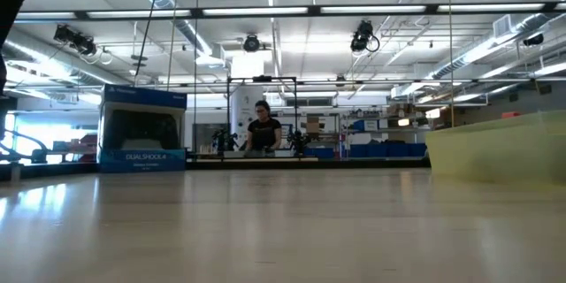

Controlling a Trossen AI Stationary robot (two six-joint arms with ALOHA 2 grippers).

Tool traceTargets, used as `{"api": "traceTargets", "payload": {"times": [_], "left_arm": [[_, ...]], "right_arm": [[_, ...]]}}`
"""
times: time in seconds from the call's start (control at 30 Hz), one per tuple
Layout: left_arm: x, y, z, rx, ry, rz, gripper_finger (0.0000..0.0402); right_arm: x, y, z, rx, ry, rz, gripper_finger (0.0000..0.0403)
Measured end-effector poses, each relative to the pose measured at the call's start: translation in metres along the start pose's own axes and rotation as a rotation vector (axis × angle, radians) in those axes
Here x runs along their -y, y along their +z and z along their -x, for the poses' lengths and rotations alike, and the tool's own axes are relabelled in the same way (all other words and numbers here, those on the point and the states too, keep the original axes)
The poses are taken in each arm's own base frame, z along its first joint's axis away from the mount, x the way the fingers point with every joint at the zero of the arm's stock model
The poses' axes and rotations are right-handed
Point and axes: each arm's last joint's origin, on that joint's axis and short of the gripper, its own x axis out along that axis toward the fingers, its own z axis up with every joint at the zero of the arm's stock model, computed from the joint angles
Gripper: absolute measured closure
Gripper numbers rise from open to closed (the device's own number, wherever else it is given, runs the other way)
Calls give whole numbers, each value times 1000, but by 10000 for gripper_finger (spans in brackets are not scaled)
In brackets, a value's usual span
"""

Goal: Pick and place USB-C Cables
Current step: Put the black charger cable into the yellow bin

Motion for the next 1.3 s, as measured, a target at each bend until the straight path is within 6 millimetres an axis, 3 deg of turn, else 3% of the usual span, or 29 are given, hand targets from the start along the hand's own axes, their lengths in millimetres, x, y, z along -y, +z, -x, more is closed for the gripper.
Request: {"api": "traceTargets", "payload": {"times": [0.1,0.23,0.37,0.53,0.83,1.03,1.2,1.3], "left_arm": [[-4,-1,0,-10,45,23,312],[-10,-4,1,-48,98,50,280],[-15,-10,4,-113,145,47,249],[-20,-12,16,-168,213,33,225],[-39,-13,45,-269,394,24,222],[-44,-9,46,-251,403,43,223],[-43,-8,47,-242,405,44,223],[-43,-8,47,-240,405,44,223]], "right_arm": [[1,0,-4,-1,-2,-16,281],[4,-4,-4,-26,-40,-55,377],[9,-8,-3,-71,-91,-100,377],[19,-23,2,-247,-180,-212,377],[45,-59,32,-615,-609,-460,377],[53,-67,48,-710,-810,-561,377],[62,-74,65,-808,-1066,-544,377],[64,-72,61,-765,-1072,-529,353]]}}
